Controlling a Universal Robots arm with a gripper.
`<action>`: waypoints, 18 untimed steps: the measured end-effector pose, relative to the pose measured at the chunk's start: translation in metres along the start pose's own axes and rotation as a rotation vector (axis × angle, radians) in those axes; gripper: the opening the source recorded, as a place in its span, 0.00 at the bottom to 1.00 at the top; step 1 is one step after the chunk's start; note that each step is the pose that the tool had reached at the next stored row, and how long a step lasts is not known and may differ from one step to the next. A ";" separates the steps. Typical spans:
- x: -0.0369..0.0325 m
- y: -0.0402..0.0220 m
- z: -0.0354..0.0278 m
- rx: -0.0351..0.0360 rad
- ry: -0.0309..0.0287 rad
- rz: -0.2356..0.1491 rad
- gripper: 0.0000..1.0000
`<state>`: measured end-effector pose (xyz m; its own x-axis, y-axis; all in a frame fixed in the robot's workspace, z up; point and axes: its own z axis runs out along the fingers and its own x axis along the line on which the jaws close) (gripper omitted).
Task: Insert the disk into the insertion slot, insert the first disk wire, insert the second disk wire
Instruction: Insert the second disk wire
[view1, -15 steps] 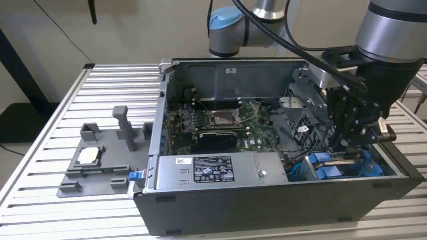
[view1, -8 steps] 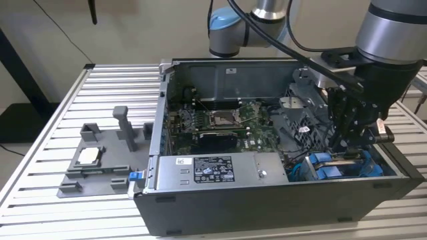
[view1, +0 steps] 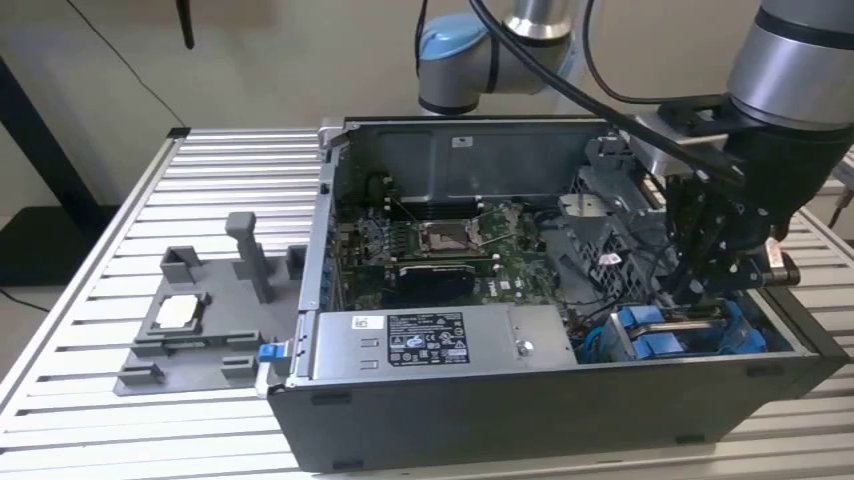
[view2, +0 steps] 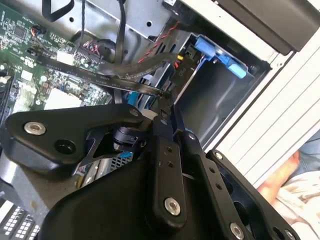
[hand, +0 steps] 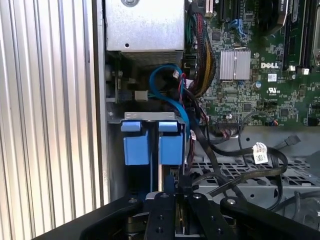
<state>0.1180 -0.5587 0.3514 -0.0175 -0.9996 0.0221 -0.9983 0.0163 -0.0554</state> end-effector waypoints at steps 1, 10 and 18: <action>0.0000 -0.0001 0.0004 -0.0016 -0.0001 0.002 0.16; 0.0000 -0.0016 0.0031 -0.0324 0.0019 0.035 0.16; -0.0002 -0.0068 0.0035 -0.0412 0.0020 0.035 0.16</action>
<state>0.1250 -0.5587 0.3482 -0.0527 -0.9983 0.0229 -0.9985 0.0523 -0.0150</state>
